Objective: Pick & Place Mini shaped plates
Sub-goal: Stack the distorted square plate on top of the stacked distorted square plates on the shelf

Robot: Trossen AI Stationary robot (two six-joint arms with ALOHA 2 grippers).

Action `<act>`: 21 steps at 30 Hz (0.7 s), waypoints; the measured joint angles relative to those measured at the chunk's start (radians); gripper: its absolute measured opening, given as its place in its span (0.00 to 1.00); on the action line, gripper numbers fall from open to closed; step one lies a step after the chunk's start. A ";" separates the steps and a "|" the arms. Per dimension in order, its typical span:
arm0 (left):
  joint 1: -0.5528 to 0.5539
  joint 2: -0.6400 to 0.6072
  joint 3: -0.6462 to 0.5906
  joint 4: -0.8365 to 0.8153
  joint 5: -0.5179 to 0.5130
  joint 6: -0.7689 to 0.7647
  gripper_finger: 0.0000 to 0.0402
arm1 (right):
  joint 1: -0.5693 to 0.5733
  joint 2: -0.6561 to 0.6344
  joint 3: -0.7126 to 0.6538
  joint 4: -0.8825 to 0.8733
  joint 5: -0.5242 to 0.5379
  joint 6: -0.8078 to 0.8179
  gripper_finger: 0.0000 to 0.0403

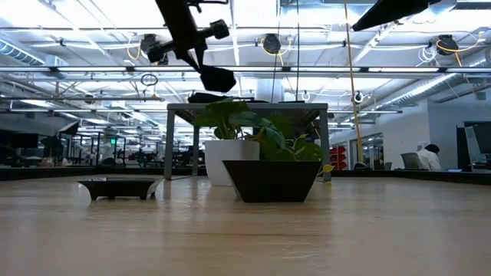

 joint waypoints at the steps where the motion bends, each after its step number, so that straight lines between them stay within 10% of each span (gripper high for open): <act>1: 0.000 0.002 0.000 -0.002 -0.016 -0.015 0.05 | -0.004 0.000 0.000 0.000 0.000 0.001 0.31; 21: -0.021 0.006 0.000 -0.091 -0.105 -0.161 0.03 | -0.066 -0.001 0.000 0.000 -0.004 0.003 0.31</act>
